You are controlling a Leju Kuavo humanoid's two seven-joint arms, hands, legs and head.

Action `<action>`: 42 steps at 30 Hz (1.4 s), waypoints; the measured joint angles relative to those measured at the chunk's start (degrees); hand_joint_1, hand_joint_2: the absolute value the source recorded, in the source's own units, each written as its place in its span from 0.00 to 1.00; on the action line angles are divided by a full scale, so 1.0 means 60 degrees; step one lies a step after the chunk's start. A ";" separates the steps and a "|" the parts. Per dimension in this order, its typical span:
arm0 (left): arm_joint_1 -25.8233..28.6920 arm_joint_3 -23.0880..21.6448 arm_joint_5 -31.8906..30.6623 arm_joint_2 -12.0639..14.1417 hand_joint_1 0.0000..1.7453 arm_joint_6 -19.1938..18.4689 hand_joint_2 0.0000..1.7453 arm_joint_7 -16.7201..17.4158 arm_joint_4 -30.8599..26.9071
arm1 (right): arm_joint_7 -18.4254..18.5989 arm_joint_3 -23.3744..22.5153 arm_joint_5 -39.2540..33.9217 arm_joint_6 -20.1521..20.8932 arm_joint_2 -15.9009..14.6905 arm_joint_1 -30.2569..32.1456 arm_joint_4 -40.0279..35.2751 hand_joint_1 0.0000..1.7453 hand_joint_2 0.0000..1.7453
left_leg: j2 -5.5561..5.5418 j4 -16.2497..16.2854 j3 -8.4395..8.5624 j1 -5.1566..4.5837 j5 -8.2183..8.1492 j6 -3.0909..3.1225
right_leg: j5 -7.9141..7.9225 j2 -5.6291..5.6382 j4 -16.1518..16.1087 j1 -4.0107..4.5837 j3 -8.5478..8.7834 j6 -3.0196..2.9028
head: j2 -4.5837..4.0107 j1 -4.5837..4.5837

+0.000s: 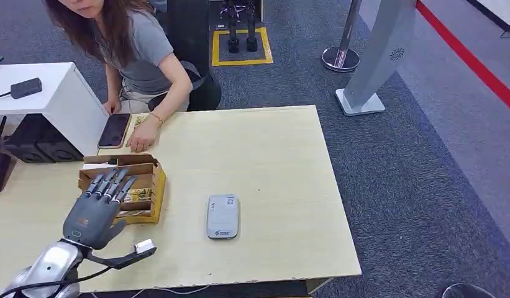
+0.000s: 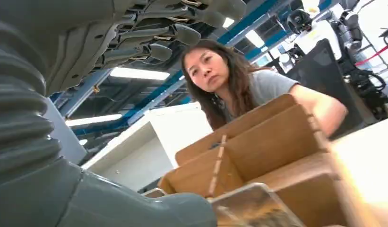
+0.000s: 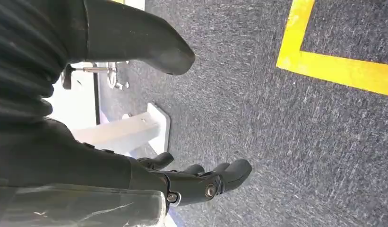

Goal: Pass the card to the sensor for recognition and then transmit it.

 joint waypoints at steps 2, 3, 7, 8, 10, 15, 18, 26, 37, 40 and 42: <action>-0.0096 -0.0139 0.0022 -0.0087 0.00 0.0000 1.00 -0.0026 0.0098 | 0.0000 0.0000 0.0007 0.0004 0.0000 0.0000 0.0000 0.00 1.00 | 0.0000 0.0000 0.0000 0.0000 0.0000 0.0000 | 0.0000 0.0000 0.0000 0.0000 0.0000 0.0000 | 0.0000 0.0000; -0.0128 -0.0186 0.0059 -0.0124 0.00 -0.0007 1.00 -0.0077 0.0124 | 0.0000 0.0000 0.0011 0.0004 0.0000 0.0000 -0.0004 0.00 1.00 | 0.0000 0.0000 0.0000 0.0000 0.0000 0.0000 | 0.0000 0.0000 0.0000 0.0000 0.0000 0.0000 | 0.0000 -0.0004; -0.0244 -0.0371 0.0398 -0.0218 0.00 -0.0091 1.00 -0.0164 0.0229 | 0.0000 0.0000 0.0026 0.0011 0.0000 0.0000 -0.0004 0.00 1.00 | 0.0001 0.0000 0.0001 0.0001 0.0000 0.0000 | 0.0000 0.0002 0.0000 0.0000 -0.0002 0.0000 | 0.0000 -0.0004; -0.0262 -0.0415 0.0573 -0.0237 0.00 -0.0164 1.00 -0.0233 0.0251 | 0.0000 -0.0004 0.0051 0.0015 0.0000 0.0002 -0.0004 0.00 1.00 | 0.0001 0.0000 0.0001 0.0001 0.0000 0.0000 | 0.0000 0.0002 0.0000 0.0000 -0.0002 0.0000 | 0.0000 -0.0004; -0.0300 -0.0536 0.0878 -0.0240 0.00 -0.0270 1.00 -0.0353 0.0306 | 0.0000 -0.0018 0.0146 0.0011 0.0000 0.0002 -0.0007 0.00 1.00 | 0.0002 0.0000 0.0000 0.0001 0.0000 0.0000 | 0.0000 0.0001 0.0000 0.0001 -0.0002 0.0000 | 0.0000 -0.0004; -0.0335 -0.0754 0.0966 -0.0237 0.00 -0.0291 1.00 -0.0430 0.0393 | -0.0011 -0.0084 0.0182 0.0000 0.0000 0.0003 -0.0011 0.00 1.00 | 0.0002 0.0000 0.0000 0.0001 0.0000 0.0000 | 0.0000 0.0001 0.0000 0.0001 -0.0002 0.0000 | 0.0000 -0.0004; -0.0339 -0.0845 0.0958 -0.0240 0.00 -0.0291 1.00 -0.0430 0.0433 | -0.0011 -0.0091 0.0182 0.0000 0.0000 0.0003 -0.0011 0.00 1.00 | 0.0002 0.0000 0.0000 0.0001 0.0000 0.0000 | 0.0000 0.0001 0.0000 0.0001 -0.0002 0.0000 | 0.0000 -0.0004; -0.0350 -0.0903 0.0947 -0.0236 0.00 -0.0295 1.00 -0.0400 0.0473 | -0.0011 -0.0098 0.0182 -0.0011 0.0000 0.0004 -0.0011 0.00 1.00 | 0.0002 0.0000 0.0000 0.0001 0.0000 0.0000 | 0.0000 0.0001 0.0000 0.0001 -0.0001 0.0000 | 0.0000 -0.0004; -0.0332 -0.1005 0.0405 -0.0106 0.01 -0.0521 1.00 0.0437 0.0506 | 0.0007 -0.0328 0.0182 -0.0069 0.0000 0.0009 -0.0011 0.00 1.00 | 0.0001 0.0000 -0.0002 0.0001 0.0000 0.0000 | 0.0000 0.0000 0.0001 0.0001 -0.0001 0.0000 | 0.0000 -0.0004; -0.0331 -0.1009 0.0262 -0.0105 0.03 -0.0517 1.00 0.0565 0.0506 | 0.0007 -0.0364 0.0193 -0.0069 0.0000 0.0008 -0.0011 0.00 1.00 | 0.0001 0.0000 -0.0003 0.0001 0.0000 0.0000 | 0.0000 -0.0001 0.0001 0.0001 -0.0001 0.0000 | 0.0000 0.0000; -0.0332 -0.1009 0.0175 -0.0105 0.03 -0.0517 1.00 0.0601 0.0506 | 0.0007 -0.0394 0.0197 -0.0069 0.0000 0.0010 -0.0011 0.00 1.00 | 0.0001 0.0000 -0.0003 0.0001 0.0000 0.0000 | 0.0000 0.0000 0.0001 0.0001 -0.0001 0.0000 | 0.0000 0.0000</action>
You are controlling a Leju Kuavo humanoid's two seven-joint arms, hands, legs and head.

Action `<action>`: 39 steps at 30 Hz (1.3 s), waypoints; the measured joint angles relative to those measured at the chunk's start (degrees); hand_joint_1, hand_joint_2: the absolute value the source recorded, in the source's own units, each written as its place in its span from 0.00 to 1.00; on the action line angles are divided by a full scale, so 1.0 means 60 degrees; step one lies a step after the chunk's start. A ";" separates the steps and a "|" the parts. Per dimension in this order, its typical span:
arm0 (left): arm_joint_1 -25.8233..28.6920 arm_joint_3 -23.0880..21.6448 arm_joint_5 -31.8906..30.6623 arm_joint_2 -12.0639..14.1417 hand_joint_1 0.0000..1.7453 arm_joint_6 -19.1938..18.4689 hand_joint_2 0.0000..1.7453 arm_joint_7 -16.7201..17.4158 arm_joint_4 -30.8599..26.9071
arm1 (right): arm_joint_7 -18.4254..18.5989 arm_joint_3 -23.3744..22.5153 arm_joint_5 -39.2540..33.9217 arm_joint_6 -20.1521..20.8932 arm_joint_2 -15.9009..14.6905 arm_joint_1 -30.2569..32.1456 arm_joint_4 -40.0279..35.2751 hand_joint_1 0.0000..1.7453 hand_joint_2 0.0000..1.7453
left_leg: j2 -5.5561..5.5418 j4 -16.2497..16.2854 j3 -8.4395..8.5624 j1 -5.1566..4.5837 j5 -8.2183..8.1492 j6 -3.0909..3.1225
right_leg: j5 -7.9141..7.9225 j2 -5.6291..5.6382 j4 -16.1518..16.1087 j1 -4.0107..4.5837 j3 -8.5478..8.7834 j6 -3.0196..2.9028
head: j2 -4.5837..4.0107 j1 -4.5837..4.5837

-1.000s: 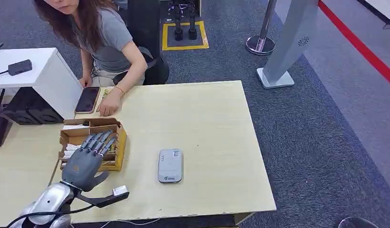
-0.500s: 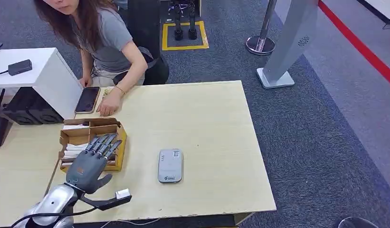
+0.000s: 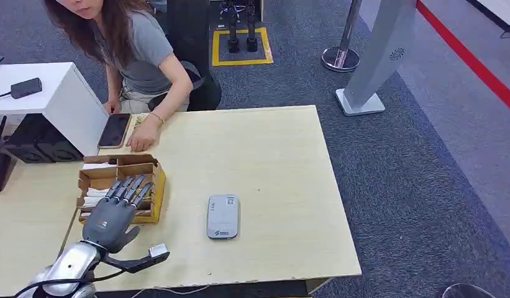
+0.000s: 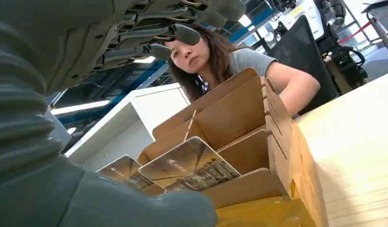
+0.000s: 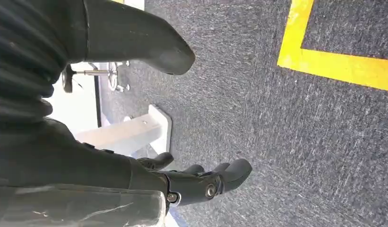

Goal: Pass the card to the sensor for recognition and then transmit it.

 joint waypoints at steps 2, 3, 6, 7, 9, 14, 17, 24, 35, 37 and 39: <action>0.0001 0.0000 -0.0077 -0.0004 0.13 0.0004 1.00 0.0015 0.0000 | 0.0000 -0.0011 0.0000 0.0000 0.0000 0.0000 0.0000 0.00 1.00 | 0.0000 0.0000 0.0000 0.0000 0.0000 0.0000 | 0.0000 0.0000 0.0000 0.0000 0.0000 0.0000 | 0.0000 0.0000; 0.0001 0.0000 -0.0099 -0.0004 0.16 0.0011 1.00 0.0043 -0.0004 | 0.0000 -0.0018 0.0004 0.0000 0.0000 0.0000 0.0000 0.00 1.00 | 0.0000 0.0000 0.0000 0.0000 0.0000 0.0000 | 0.0000 0.0000 0.0000 0.0000 0.0000 0.0000 | 0.0000 -0.0004; 0.0001 0.0000 -0.0150 -0.0007 0.13 0.0015 1.00 0.0124 0.0000 | 0.0000 -0.0076 0.0033 0.0000 0.0000 0.0000 0.0000 0.00 1.00 | 0.0000 0.0000 0.0000 0.0000 0.0000 0.0000 | 0.0000 0.0000 0.0000 0.0000 0.0000 0.0000 | 0.0000 -0.0004; 0.0001 0.0000 -0.0160 -0.0007 0.13 0.0018 1.00 0.0142 0.0000 | 0.0000 -0.0095 0.0051 0.0004 0.0000 0.0000 0.0000 0.00 1.00 | 0.0000 0.0000 0.0000 0.0000 0.0000 0.0000 | 0.0000 0.0000 0.0000 0.0000 0.0000 0.0000 | 0.0000 -0.0004; 0.0001 0.0000 -0.0190 -0.0015 0.14 0.0025 1.00 0.0146 -0.0004 | 0.0000 -0.0113 0.0117 0.0000 0.0000 0.0000 0.0000 0.00 1.00 | 0.0000 0.0000 0.0000 0.0000 0.0000 0.0000 | 0.0000 0.0000 0.0000 0.0000 0.0000 0.0000 | 0.0000 -0.0004; 0.0004 -0.0003 -0.0248 -0.0022 0.20 0.0026 1.00 0.0146 -0.0004 | -0.0004 -0.0164 0.0142 0.0000 0.0000 0.0000 0.0000 0.00 1.00 | 0.0000 0.0000 0.0000 0.0000 0.0000 0.0000 | 0.0000 0.0000 0.0000 0.0000 0.0000 0.0000 | 0.0000 -0.0004; 0.0005 -0.0004 -0.0248 -0.0025 0.23 0.0026 1.00 0.0149 -0.0004 | -0.0004 -0.0171 0.0146 -0.0004 0.0000 0.0000 0.0000 0.00 1.00 | 0.0000 0.0000 0.0000 0.0000 0.0000 0.0000 | 0.0000 0.0000 0.0000 0.0000 0.0000 0.0000 | 0.0000 -0.0004; 0.0002 0.0000 -0.0252 -0.0058 0.40 0.0026 1.00 0.0149 -0.0004 | -0.0004 -0.0182 0.0171 -0.0007 0.0000 -0.0001 0.0000 0.00 1.00 | 0.0000 0.0000 0.0001 0.0000 0.0000 0.0000 | 0.0000 0.0000 0.0000 0.0000 0.0000 0.0000 | 0.0000 -0.0004; -0.0034 -0.0004 -0.0262 -0.0069 0.40 0.0018 1.00 0.0146 0.0000 | -0.0004 -0.0251 0.0306 -0.0047 0.0000 -0.0003 0.0000 0.00 1.00 | 0.0001 0.0000 0.0001 0.0000 0.0000 0.0000 | 0.0000 0.0001 0.0000 0.0000 -0.0002 0.0000 | 0.0000 -0.0004; -0.0050 -0.0004 -0.0262 -0.0069 0.39 0.0007 1.00 0.0146 0.0000 | -0.0004 -0.0255 0.0310 -0.0047 0.0000 -0.0004 0.0000 0.00 1.00 | 0.0001 0.0000 0.0001 0.0000 0.0000 0.0000 | 0.0000 0.0001 0.0000 0.0000 -0.0002 0.0000 | 0.0000 -0.0004; -0.0066 -0.0004 -0.0262 -0.0069 0.40 -0.0011 1.00 0.0146 0.0000 | -0.0004 -0.0259 0.0310 -0.0047 0.0000 -0.0003 0.0000 0.00 1.00 | 0.0001 0.0000 0.0001 0.0000 0.0000 0.0000 | 0.0000 0.0001 0.0000 0.0000 -0.0002 0.0000 | 0.0000 -0.0004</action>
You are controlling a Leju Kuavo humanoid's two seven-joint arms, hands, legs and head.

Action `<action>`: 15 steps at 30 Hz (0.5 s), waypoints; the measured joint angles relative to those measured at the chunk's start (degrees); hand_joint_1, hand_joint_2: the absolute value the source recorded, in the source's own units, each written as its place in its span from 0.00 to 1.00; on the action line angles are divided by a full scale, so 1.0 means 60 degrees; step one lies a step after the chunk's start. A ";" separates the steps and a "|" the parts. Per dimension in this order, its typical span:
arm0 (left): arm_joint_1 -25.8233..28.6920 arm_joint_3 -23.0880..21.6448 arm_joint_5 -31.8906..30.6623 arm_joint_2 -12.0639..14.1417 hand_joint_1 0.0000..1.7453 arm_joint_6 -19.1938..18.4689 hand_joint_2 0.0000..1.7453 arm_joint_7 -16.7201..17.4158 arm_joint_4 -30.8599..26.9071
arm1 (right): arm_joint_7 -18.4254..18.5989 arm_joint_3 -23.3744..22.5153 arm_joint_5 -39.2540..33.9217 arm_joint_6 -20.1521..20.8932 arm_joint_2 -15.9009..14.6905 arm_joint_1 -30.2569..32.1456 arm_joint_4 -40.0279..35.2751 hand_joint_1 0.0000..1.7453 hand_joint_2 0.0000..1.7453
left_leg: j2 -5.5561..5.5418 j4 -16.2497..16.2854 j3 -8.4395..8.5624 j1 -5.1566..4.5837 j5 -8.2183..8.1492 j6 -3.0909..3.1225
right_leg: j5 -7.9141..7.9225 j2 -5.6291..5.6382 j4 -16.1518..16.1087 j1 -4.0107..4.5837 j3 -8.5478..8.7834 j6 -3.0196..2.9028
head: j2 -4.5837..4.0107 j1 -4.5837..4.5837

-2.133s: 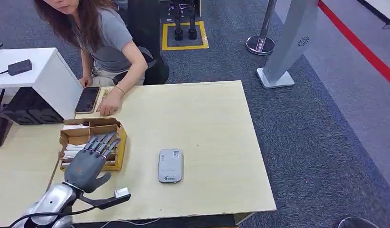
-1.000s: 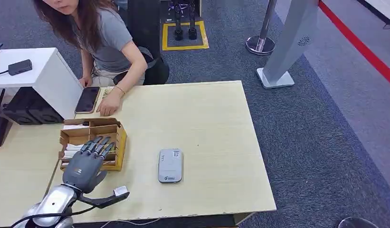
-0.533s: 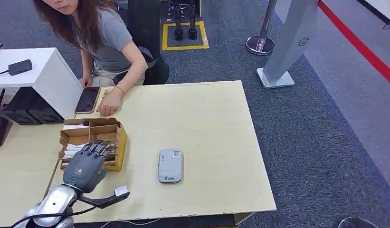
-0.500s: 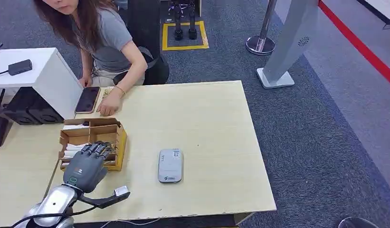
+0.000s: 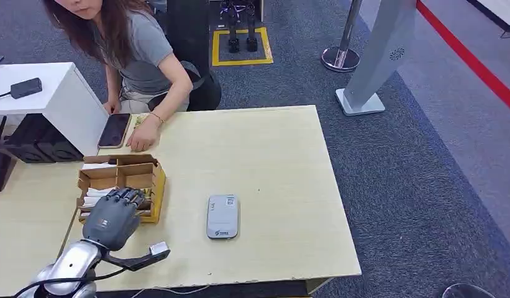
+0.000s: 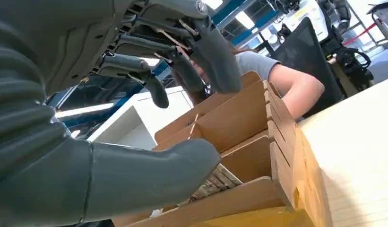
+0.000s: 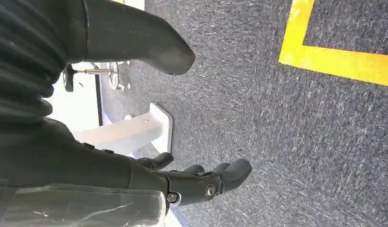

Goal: Pass the card to the sensor for recognition and then transmit it.

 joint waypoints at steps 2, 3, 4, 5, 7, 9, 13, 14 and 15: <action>-0.0016 0.0000 0.0015 0.0000 0.41 -0.0036 1.00 -0.0004 0.0000 | 0.0000 -0.0004 0.0004 0.0000 0.0000 0.0000 0.0000 0.00 1.00 | 0.0000 0.0000 0.0000 0.0000 0.0000 0.0000 | 0.0000 0.0000 0.0000 0.0000 0.0000 0.0000 | 0.0000 0.0000; -0.0028 0.0000 0.0014 0.0000 0.41 -0.0051 1.00 -0.0007 0.0000 | 0.0000 -0.0004 0.0007 0.0000 0.0000 0.0000 0.0000 0.00 1.00 | 0.0000 0.0000 0.0000 0.0000 0.0000 0.0000 | 0.0000 0.0000 0.0000 0.0000 0.0000 0.0000 | 0.0000 0.0000; -0.0039 0.0000 0.0015 0.0004 0.41 -0.0059 1.00 -0.0007 0.0000 | 0.0000 -0.0011 0.0015 0.0000 0.0000 0.0000 0.0000 0.00 1.00 | 0.0000 0.0000 0.0000 0.0000 0.0000 0.0000 | 0.0000 0.0000 0.0000 0.0000 0.0000 0.0000 | 0.0000 0.0000; -0.0053 0.0000 0.0025 0.0007 0.43 -0.0102 1.00 -0.0007 0.0000 | 0.0000 -0.0018 0.0018 0.0000 0.0000 0.0000 0.0000 0.00 1.00 | -0.0001 0.0000 0.0000 0.0000 0.0000 0.0000 | 0.0000 -0.0001 0.0000 0.0000 0.0001 0.0000 | 0.0000 0.0000; -0.0059 -0.0004 0.0080 0.0018 0.42 -0.0175 1.00 -0.0007 0.0000 | 0.0000 -0.0047 0.0029 -0.0003 0.0000 0.0000 0.0000 0.00 1.00 | -0.0001 0.0000 -0.0001 0.0000 0.0000 0.0000 | 0.0000 0.0000 0.0000 0.0000 0.0001 0.0000 | 0.0000 0.0000; -0.0057 -0.0004 0.0120 0.0022 0.40 -0.0197 1.00 -0.0007 0.0000 | 0.0000 -0.0073 0.0029 -0.0004 0.0000 0.0001 0.0000 0.00 1.00 | -0.0001 0.0000 -0.0001 0.0000 0.0000 0.0000 | 0.0000 -0.0001 0.0000 0.0000 0.0001 0.0000 | 0.0000 0.0000; -0.0041 -0.0004 0.0376 0.0106 0.41 -0.0325 1.00 -0.0069 0.0000 | 0.0004 -0.0128 0.0036 -0.0007 0.0000 0.0002 0.0000 0.00 1.00 | -0.0001 0.0000 -0.0002 0.0000 0.0000 0.0000 | 0.0000 -0.0001 0.0000 0.0000 0.0001 0.0000 | 0.0000 0.0000; -0.0034 -0.0004 0.0408 0.0120 0.42 -0.0343 1.00 -0.0084 0.0000 | 0.0004 -0.0138 0.0058 -0.0007 0.0000 0.0002 0.0000 0.00 1.00 | -0.0001 0.0000 -0.0002 0.0000 0.0000 0.0000 | 0.0000 -0.0001 0.0000 0.0000 0.0001 0.0000 | 0.0000 0.0000; -0.0024 -0.0004 0.0470 0.0153 0.41 -0.0361 1.00 -0.0146 0.0000 | 0.0004 -0.0146 0.0095 -0.0007 0.0000 0.0001 0.0000 0.00 1.00 | -0.0001 0.0000 -0.0002 0.0001 0.0000 0.0000 | 0.0000 -0.0001 0.0000 0.0000 0.0001 0.0000 | 0.0000 0.0000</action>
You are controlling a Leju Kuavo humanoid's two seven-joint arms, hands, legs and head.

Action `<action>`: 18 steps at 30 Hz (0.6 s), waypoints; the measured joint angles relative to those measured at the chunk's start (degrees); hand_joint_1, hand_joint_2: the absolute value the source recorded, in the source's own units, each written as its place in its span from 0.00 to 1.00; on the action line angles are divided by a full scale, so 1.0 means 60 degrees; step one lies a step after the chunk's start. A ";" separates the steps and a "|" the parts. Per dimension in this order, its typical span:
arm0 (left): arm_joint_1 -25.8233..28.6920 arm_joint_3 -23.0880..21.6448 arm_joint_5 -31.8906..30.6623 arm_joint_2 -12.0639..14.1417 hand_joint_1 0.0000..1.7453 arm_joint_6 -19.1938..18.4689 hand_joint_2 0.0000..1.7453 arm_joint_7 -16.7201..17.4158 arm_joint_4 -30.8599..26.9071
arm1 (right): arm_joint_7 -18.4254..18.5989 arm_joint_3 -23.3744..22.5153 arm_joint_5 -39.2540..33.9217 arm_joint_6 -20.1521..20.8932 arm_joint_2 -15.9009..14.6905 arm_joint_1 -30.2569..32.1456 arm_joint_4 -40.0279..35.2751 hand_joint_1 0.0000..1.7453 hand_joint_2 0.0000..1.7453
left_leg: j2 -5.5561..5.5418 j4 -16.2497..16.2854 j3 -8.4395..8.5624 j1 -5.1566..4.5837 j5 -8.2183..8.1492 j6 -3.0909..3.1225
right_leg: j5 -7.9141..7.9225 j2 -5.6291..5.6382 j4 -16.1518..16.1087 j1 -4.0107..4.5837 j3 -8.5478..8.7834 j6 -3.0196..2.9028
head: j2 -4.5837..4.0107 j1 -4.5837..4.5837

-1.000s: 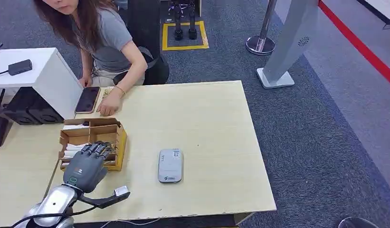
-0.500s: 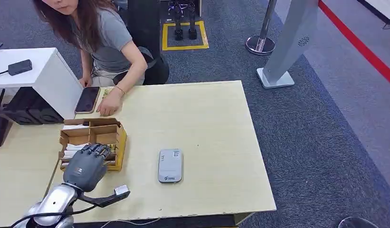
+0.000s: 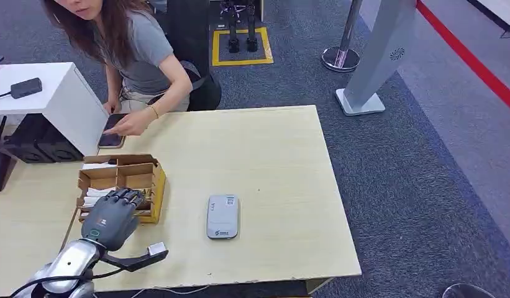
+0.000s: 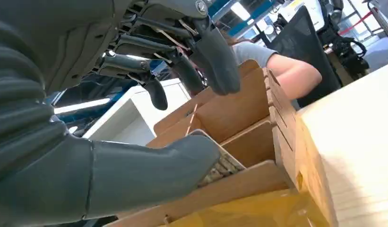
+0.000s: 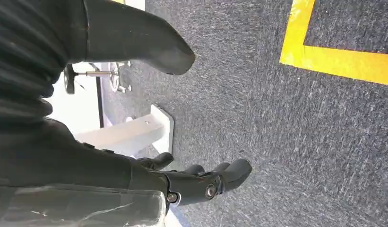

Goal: Pass the card to the sensor for recognition and then transmit it.

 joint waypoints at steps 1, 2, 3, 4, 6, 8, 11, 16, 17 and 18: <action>0.0012 0.0000 0.0055 0.0022 0.41 -0.0026 1.00 -0.0033 0.0000 | 0.0000 -0.0004 0.0029 -0.0004 0.0000 -0.0001 0.0000 0.00 1.00 | 0.0000 0.0000 0.0000 0.0000 0.0000 0.0000 | 0.0000 0.0000 0.0000 0.0000 0.0000 0.0000 | 0.0000 0.0004; 0.0025 -0.0004 0.0095 0.0036 0.40 -0.0047 1.00 -0.0033 0.0000 | -0.0004 -0.0011 0.0058 -0.0004 0.0000 0.0000 0.0000 0.00 1.00 | 0.0001 0.0000 0.0000 0.0000 0.0000 0.0000 | 0.0000 0.0001 0.0000 0.0000 0.0000 0.0000 | 0.0000 -0.0004; 0.0033 -0.0004 0.0168 0.0066 0.41 -0.0095 1.00 -0.0044 0.0000 | -0.0004 -0.0015 0.0084 -0.0007 0.0000 0.0001 0.0000 0.00 1.00 | 0.0001 0.0000 0.0000 0.0000 0.0000 0.0000 | 0.0000 0.0000 0.0000 0.0000 0.0000 0.0000 | 0.0000 0.0004; 0.0045 -0.0004 0.0251 0.0094 0.42 -0.0113 1.00 -0.0084 0.0000 | -0.0004 -0.0018 0.0091 -0.0007 0.0000 0.0001 0.0000 0.00 1.00 | 0.0000 0.0000 0.0000 0.0000 0.0000 0.0000 | 0.0000 0.0000 0.0000 0.0000 0.0000 0.0000 | 0.0000 0.0000; 0.0053 -0.0004 0.0317 0.0131 0.43 -0.0149 1.00 -0.0131 0.0000 | -0.0004 -0.0022 0.0095 -0.0015 0.0000 -0.0001 0.0000 0.00 1.00 | 0.0000 0.0000 0.0000 0.0000 0.0000 0.0000 | 0.0000 0.0000 0.0000 0.0000 0.0000 0.0000 | 0.0000 0.0000; 0.0054 -0.0007 0.0350 0.0160 0.43 -0.0175 1.00 -0.0186 0.0000 | -0.0007 -0.0036 0.0095 -0.0022 0.0000 -0.0001 0.0000 0.00 1.00 | 0.0000 0.0000 0.0000 0.0000 0.0000 0.0000 | 0.0000 0.0000 0.0000 0.0000 0.0000 0.0000 | 0.0000 0.0000; 0.0055 -0.0011 0.0408 0.0233 0.43 -0.0197 1.00 -0.0204 0.0000 | -0.0011 -0.0080 0.0095 -0.0036 0.0000 0.0000 -0.0004 0.00 1.00 | 0.0000 0.0000 0.0000 0.0000 0.0000 0.0000 | 0.0000 0.0000 0.0000 0.0000 0.0000 0.0000 | 0.0000 0.0000; 0.0055 -0.0011 0.0411 0.0280 0.46 -0.0200 1.00 -0.0204 0.0000 | -0.0011 -0.0127 0.0095 -0.0044 0.0000 -0.0001 -0.0004 0.00 1.00 | 0.0000 0.0000 0.0000 0.0000 0.0000 0.0000 | 0.0000 0.0000 0.0000 0.0000 0.0000 0.0000 | 0.0000 0.0000; 0.0055 -0.0015 0.0411 0.0284 0.51 -0.0200 1.00 -0.0204 0.0000 | -0.0011 -0.0135 0.0095 -0.0044 0.0000 -0.0001 -0.0004 0.00 1.00 | 0.0000 0.0000 0.0000 0.0000 0.0000 0.0000 | 0.0000 0.0000 0.0000 0.0000 0.0000 0.0000 | 0.0000 0.0000; 0.0055 -0.0015 0.0411 0.0284 0.54 -0.0200 1.00 -0.0204 0.0000 | -0.0011 -0.0146 0.0095 -0.0044 0.0000 -0.0001 -0.0004 0.00 1.00 | 0.0000 0.0000 0.0000 0.0000 0.0000 0.0000 | 0.0000 0.0000 0.0000 0.0000 0.0000 0.0000 | 0.0000 0.0000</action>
